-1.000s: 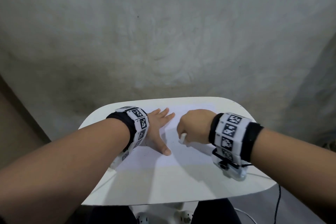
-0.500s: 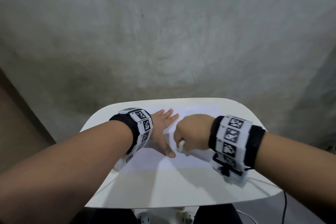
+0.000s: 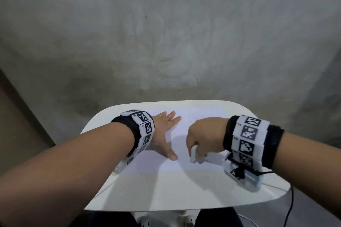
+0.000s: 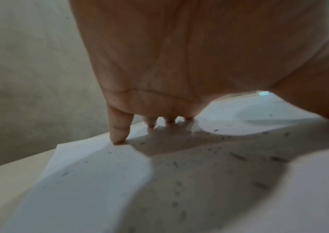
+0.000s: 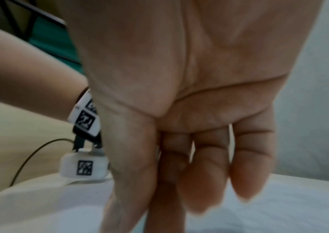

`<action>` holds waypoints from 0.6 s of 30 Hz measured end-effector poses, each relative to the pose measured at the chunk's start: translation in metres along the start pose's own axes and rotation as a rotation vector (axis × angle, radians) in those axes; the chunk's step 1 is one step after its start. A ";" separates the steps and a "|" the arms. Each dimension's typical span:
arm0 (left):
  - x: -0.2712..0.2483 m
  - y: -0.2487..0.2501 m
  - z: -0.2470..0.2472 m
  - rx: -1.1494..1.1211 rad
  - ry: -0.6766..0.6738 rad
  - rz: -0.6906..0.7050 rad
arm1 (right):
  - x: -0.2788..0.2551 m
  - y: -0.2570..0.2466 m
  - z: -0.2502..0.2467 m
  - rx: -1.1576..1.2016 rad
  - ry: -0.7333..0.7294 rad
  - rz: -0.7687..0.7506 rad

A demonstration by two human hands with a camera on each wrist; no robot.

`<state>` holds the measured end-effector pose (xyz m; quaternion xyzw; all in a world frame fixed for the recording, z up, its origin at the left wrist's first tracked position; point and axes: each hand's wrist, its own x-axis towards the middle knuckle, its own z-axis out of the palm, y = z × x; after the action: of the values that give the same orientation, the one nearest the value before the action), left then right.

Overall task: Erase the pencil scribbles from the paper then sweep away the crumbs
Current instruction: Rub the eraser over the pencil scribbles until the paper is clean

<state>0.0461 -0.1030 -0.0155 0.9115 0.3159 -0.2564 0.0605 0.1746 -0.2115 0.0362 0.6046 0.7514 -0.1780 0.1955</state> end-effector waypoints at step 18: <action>0.011 0.033 -0.031 -0.003 -0.014 0.151 | -0.023 0.075 0.015 0.076 0.312 0.341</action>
<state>0.0862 -0.1149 0.0041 0.9307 0.2464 -0.2570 0.0832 0.2534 -0.2228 0.0322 0.7500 0.6522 -0.0749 0.0811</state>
